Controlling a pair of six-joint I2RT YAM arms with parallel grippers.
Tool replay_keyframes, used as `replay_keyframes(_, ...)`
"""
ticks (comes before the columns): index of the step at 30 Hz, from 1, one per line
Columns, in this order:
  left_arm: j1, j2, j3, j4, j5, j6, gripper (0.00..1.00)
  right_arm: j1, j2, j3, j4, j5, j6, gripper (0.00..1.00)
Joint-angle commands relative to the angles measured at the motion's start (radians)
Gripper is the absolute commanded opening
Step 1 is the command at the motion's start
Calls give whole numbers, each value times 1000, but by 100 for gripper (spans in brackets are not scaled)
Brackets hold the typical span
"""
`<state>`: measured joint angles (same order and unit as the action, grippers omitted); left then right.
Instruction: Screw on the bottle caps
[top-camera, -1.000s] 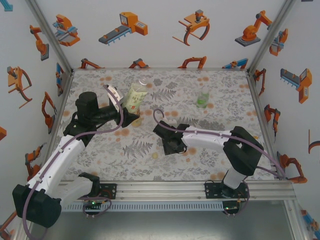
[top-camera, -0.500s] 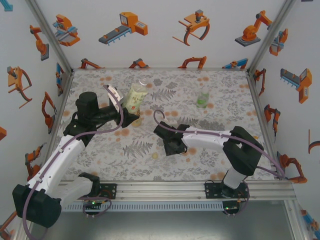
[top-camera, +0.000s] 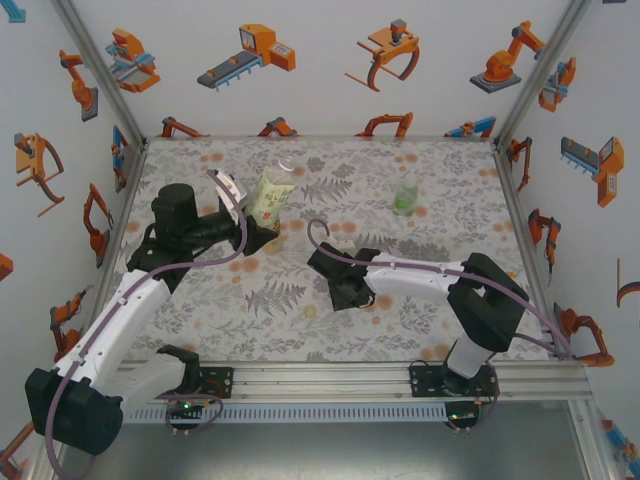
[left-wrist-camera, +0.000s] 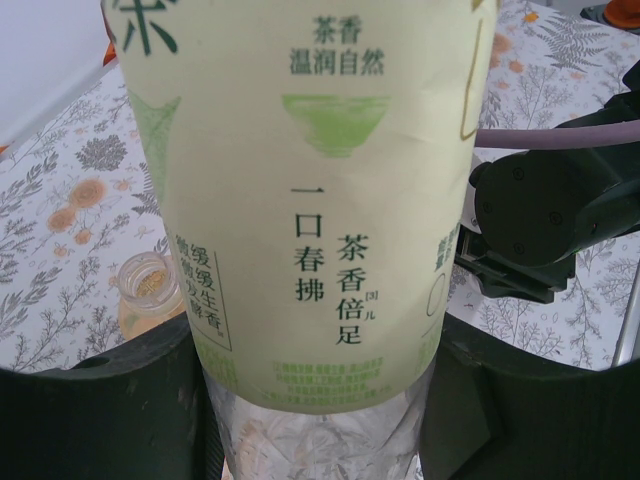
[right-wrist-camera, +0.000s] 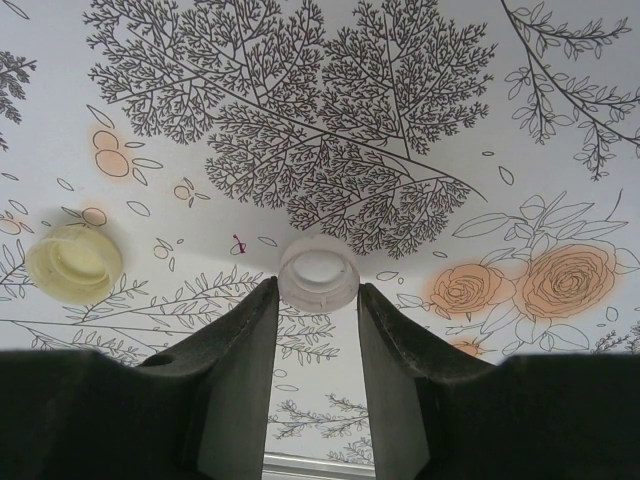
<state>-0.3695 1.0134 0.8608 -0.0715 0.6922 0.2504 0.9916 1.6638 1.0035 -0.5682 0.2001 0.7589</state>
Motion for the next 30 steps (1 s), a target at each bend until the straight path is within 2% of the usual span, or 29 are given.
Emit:
replay_keyframes(1,4,-2,21,9,19,-7,4,-2,-19,23,-4,13,-9,38)
replay_keyframes(5,5,-2,21,6,19,-6,5,-1,-6,39,-13,13,-10,41)
replay_keyframes(30,5,7,21,27,24,-31,7,-2,13,-12,21,5,8,40)
